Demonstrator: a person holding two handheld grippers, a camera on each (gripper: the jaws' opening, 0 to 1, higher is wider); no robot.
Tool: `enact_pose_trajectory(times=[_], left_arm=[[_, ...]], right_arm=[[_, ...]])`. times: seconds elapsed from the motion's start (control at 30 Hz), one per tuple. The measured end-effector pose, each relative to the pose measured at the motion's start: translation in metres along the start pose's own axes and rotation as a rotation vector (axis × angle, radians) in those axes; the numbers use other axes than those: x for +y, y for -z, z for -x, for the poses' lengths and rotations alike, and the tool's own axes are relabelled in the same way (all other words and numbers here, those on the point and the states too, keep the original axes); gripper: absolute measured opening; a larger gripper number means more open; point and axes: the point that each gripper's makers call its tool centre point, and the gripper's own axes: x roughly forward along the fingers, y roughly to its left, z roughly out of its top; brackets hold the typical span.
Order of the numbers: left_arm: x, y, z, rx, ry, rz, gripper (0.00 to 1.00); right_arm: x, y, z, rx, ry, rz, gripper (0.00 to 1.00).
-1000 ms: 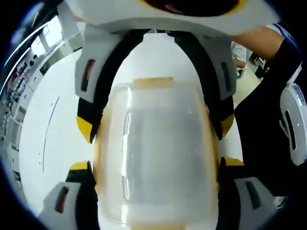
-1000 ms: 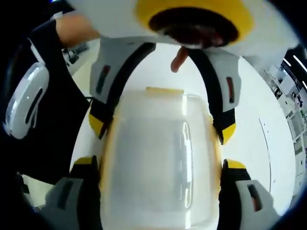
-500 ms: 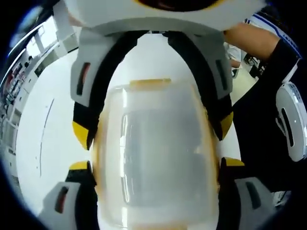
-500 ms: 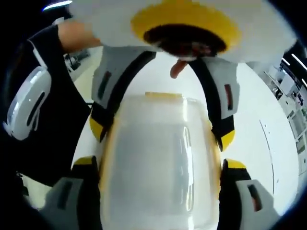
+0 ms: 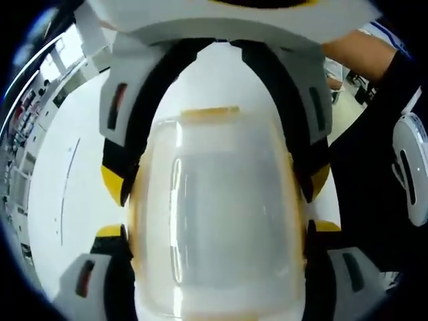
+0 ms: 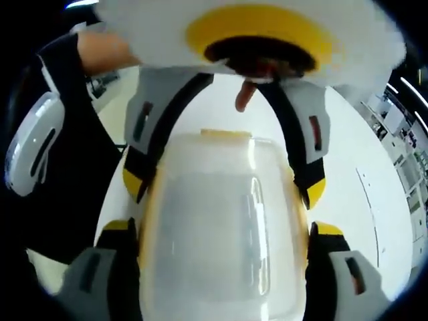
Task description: Snap each plastic latch of the storage box into its locked position after aligning the lid with the box until every specified latch is closed and the lid sits flush.
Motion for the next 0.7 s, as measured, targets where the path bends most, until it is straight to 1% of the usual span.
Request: enact_pose_trajectory(times=[0.1,0.23,0.3,0.47,0.57,0.7], left_arm=[[-0.001,-0.0018,0.0014,-0.055,0.007,0.011,1.0],[-0.001,-0.0034,0.0026,-0.083,0.022,0.013,1.0],[-0.0013,-0.0036,0.0021,-0.084,0.028,0.014,1.0],[-0.002,-0.0037,0.0014,-0.081,0.043,0.012,1.0],[-0.0016,-0.0037,0.0002,-0.074,0.047,0.014,1.0],[-0.0012,-0.0039,0.0011,-0.09,0.044,0.018,1.0]], right_arm=[[-0.0013,-0.0021,0.0008,-0.006,-0.009,-0.012,1.0],[-0.0012,-0.0019,0.001,0.017,-0.015,-0.014,1.0],[-0.0014,-0.0003,0.0017,0.019,-0.014,-0.016,1.0],[-0.0027,0.0002,0.0033,-0.001,-0.022,-0.026,1.0],[-0.0047,0.0007,0.004,0.009,-0.023,-0.027,1.0],[-0.0049,0.0016,0.0049,0.024,-0.019,-0.021,1.0]])
